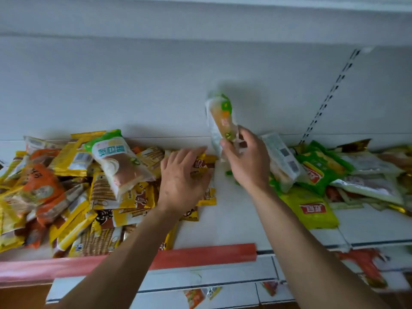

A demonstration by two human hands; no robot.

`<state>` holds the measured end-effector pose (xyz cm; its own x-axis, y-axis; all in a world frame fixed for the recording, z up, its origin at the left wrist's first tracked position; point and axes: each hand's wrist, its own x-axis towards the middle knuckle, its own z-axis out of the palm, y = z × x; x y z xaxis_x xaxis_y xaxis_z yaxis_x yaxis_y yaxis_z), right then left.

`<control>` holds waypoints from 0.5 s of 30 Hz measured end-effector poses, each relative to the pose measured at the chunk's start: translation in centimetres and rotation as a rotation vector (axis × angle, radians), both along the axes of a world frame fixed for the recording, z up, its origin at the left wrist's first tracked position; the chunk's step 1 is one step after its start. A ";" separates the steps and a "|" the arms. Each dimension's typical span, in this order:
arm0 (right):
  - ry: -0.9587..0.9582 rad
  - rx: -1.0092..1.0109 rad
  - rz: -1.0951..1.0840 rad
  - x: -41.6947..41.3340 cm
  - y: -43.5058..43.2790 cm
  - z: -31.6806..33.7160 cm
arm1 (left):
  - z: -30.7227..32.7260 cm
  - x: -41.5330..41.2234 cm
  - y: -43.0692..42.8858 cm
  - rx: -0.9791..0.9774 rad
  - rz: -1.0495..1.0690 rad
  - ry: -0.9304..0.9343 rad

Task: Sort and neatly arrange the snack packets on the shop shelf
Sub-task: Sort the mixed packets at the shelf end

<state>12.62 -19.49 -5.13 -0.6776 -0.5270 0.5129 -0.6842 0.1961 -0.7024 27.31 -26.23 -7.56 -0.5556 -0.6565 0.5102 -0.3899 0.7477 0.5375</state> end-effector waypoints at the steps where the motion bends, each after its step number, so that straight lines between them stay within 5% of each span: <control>1: -0.006 -0.040 -0.033 -0.7 1.4 0.9 | 0.5 -1.0 0.3 0.005 -0.041 0.045; 5: 0.001 -0.107 -0.179 -5.0 6.3 3.2 | 2.1 -5.7 1.6 0.027 -0.211 0.109; 8: 0.110 -0.058 -0.319 -8.7 9.1 3.0 | 1.2 -8.9 3.0 0.049 -0.339 -0.083; 11: 0.194 0.217 -0.367 -11.7 10.3 1.5 | -1.3 -10.0 4.0 0.076 -0.387 -0.277; 15: 0.149 0.621 -0.251 -13.1 9.9 -1.1 | -2.4 -9.2 3.8 0.119 -0.302 -0.229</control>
<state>-0.52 -9.63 -6.23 -0.7633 -0.5898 0.2635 -0.6460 0.6971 -0.3110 18.15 -22.46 -9.95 -0.8232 -0.4932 0.2812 -0.2818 0.7850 0.5516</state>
